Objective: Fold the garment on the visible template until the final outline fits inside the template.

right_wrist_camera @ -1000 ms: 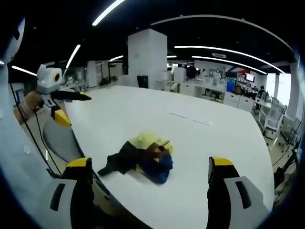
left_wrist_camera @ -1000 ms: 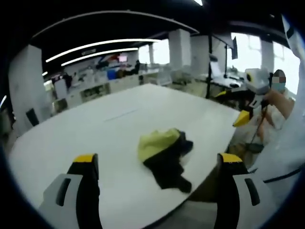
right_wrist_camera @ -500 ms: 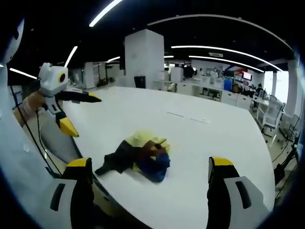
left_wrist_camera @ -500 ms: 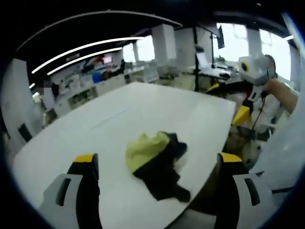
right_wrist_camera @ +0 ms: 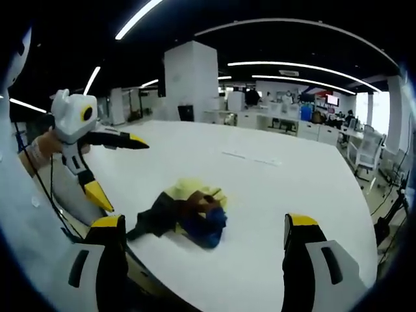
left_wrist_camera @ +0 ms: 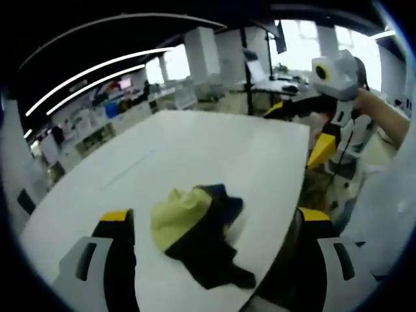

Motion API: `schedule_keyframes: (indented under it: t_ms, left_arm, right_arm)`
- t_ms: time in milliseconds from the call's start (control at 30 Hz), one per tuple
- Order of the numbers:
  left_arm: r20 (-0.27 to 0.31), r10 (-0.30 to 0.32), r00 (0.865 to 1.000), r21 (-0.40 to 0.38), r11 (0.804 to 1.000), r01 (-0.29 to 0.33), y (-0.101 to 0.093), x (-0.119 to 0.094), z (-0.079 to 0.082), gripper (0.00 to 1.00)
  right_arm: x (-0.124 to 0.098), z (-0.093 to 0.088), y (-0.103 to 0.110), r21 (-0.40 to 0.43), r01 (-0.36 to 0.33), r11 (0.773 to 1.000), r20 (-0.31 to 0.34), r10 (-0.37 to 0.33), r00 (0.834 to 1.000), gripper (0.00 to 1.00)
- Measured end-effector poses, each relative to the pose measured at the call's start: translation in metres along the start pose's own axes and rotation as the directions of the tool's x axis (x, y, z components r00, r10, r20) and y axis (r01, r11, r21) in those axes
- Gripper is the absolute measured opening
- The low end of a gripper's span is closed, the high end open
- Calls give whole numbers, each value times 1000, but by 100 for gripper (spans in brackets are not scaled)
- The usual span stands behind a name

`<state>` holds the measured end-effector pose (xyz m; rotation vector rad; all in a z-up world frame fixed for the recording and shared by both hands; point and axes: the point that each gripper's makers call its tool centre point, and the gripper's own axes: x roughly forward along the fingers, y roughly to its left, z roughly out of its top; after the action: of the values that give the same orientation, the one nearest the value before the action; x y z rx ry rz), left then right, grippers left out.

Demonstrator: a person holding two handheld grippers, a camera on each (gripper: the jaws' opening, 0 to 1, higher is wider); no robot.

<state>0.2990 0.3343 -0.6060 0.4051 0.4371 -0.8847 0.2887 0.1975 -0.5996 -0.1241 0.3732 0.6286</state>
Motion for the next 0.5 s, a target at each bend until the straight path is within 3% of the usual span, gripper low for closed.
schedule_keyframes:
  t_ms: [167, 500]
  left_arm:
    - [-18, -8, 1000, 38, 999, 9, -4, 10, -1, 98]
    - [-51, -36, 998, 32, 999, 37, -14, 21, -9, 91]
  right_arm:
    - [0, 0, -6, 20, 5, 1000, 20, -5, 1000, 100]
    - [0, -2, -14, 39, 11, 999, 28, -12, 1000, 100]
